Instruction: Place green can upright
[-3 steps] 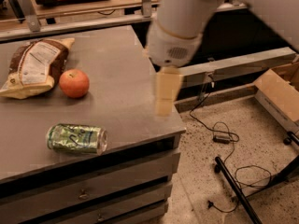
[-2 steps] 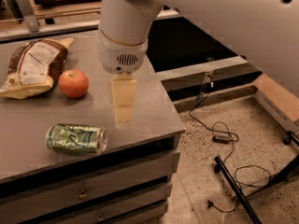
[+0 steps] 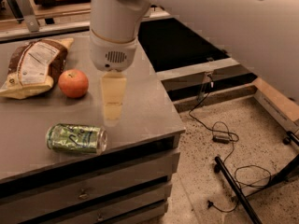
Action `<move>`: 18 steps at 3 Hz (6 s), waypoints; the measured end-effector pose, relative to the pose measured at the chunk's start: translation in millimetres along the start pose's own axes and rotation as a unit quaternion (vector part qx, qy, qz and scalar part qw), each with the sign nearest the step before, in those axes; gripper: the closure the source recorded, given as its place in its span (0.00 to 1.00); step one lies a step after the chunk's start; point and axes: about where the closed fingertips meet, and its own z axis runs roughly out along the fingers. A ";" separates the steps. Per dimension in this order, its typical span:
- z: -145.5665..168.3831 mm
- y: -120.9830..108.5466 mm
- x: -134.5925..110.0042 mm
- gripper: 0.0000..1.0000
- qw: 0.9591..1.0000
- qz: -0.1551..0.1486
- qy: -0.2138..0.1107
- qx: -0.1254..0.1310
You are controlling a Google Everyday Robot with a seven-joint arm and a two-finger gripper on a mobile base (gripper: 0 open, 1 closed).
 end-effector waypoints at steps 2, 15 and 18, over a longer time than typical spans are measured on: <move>26.0 -34.0 -63.6 0.00 0.998 0.066 -0.003 -0.021; 49.9 2.0 -96.1 1.00 0.992 0.095 0.080 0.000; 35.1 2.9 -85.0 1.00 0.997 0.068 -0.006 0.031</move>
Offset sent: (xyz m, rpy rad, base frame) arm 0.0248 0.1113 -0.0027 0.0223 0.0689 -0.1190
